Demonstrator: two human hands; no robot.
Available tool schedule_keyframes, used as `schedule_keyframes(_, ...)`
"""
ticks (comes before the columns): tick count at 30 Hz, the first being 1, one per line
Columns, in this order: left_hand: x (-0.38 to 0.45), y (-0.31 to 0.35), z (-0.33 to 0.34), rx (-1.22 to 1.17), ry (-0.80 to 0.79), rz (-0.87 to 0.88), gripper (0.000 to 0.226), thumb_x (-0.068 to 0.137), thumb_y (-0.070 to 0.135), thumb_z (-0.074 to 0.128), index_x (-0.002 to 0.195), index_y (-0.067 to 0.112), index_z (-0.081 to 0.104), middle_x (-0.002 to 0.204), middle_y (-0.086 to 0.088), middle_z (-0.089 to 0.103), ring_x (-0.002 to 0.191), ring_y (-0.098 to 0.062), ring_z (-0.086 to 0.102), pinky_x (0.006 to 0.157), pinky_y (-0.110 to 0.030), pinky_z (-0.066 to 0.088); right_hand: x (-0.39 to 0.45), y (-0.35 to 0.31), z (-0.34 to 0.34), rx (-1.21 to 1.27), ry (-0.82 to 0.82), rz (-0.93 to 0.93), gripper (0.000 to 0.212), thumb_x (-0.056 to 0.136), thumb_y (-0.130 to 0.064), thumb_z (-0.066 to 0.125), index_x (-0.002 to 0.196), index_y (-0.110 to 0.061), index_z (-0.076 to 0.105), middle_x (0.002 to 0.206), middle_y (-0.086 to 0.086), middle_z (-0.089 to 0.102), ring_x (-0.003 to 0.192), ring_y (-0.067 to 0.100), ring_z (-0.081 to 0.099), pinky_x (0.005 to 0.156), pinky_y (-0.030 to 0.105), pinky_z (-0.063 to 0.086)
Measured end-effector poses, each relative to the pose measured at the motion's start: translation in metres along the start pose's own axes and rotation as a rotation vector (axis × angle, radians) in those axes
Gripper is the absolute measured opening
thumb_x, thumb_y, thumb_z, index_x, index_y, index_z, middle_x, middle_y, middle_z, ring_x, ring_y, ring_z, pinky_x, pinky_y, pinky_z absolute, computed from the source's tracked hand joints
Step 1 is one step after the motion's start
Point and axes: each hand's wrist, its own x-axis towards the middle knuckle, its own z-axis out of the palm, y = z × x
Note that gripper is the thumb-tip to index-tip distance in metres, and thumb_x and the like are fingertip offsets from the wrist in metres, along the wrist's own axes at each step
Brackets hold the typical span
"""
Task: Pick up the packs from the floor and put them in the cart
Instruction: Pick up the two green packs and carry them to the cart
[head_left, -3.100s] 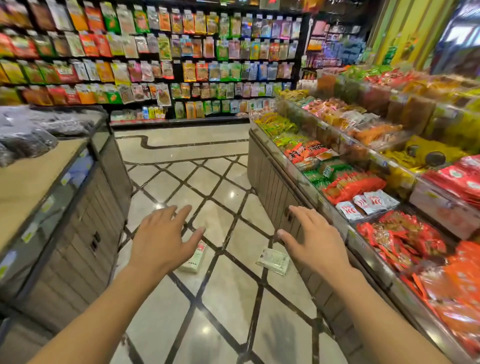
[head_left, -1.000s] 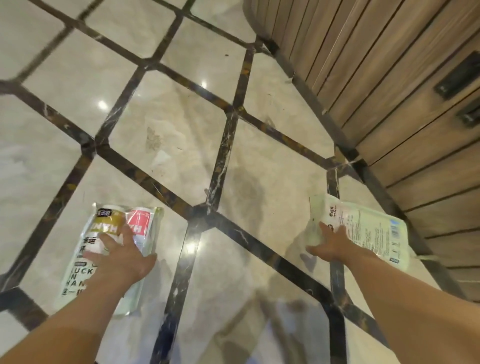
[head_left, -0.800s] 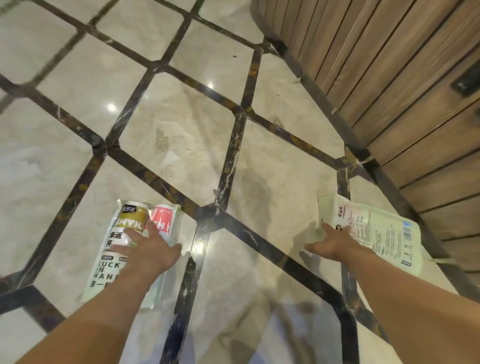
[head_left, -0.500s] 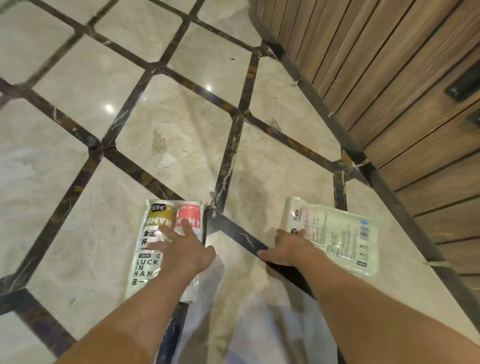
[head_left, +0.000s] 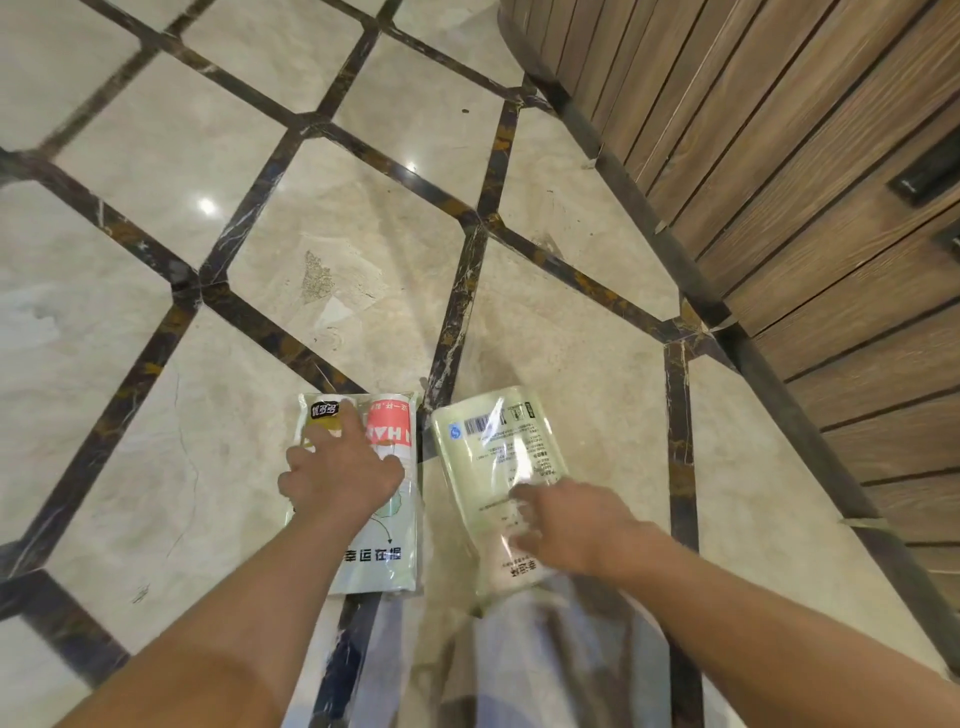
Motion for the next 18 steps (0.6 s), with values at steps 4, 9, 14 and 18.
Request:
schedule_keyframes(4,0.016,-0.028,0.002,-0.067,-0.009,-0.129,0.107,0.085,0.070,0.059,0.161,0.031,-0.005,0.161,-0.022,0.011,0.145,-0.053,0.018,0.110,-0.072,0.029,0.023,0.029,-0.008,0.312,0.282,0.214,0.044,0.104,-0.043,0.057,0.141,-0.020,0.050,0.122,0.007,0.066,0.094,0.022,0.064,0.082,0.036,0.056)
schedule_keyframes(9,0.023,-0.060,0.018,-0.499,-0.171,-0.260,0.133,0.074,0.072,0.074,0.160,0.027,-0.017,0.165,-0.026,0.009,0.148,-0.051,0.023,0.115,-0.060,0.032,0.060,0.046,0.012,0.631,0.136,0.358,0.093,0.096,-0.057,0.066,0.165,-0.022,0.016,0.155,0.012,0.046,0.139,0.037,0.050,0.108,0.049,0.046)
schedule_keyframes(14,0.028,-0.063,0.023,-0.656,-0.165,-0.201,0.123,0.072,0.058,0.084,0.156,0.011,0.006,0.132,-0.018,0.061,0.111,-0.037,0.064,0.089,-0.045,0.054,0.097,0.046,0.036,0.907,0.064,0.285,0.096,0.073,-0.071,0.082,0.147,-0.021,0.048,0.125,0.002,0.075,0.111,0.027,0.074,0.100,0.052,0.058)
schedule_keyframes(18,0.028,-0.061,0.020,-0.663,-0.237,-0.277,0.104,0.062,0.062,0.089,0.134,0.003,0.044,0.108,-0.012,0.071,0.090,-0.031,0.071,0.074,-0.039,0.056,0.111,0.037,0.044,1.034,0.080,0.202,0.113,0.046,-0.090,0.083,0.134,-0.024,0.059,0.108,-0.004,0.081,0.091,0.019,0.081,0.085,0.044,0.064)
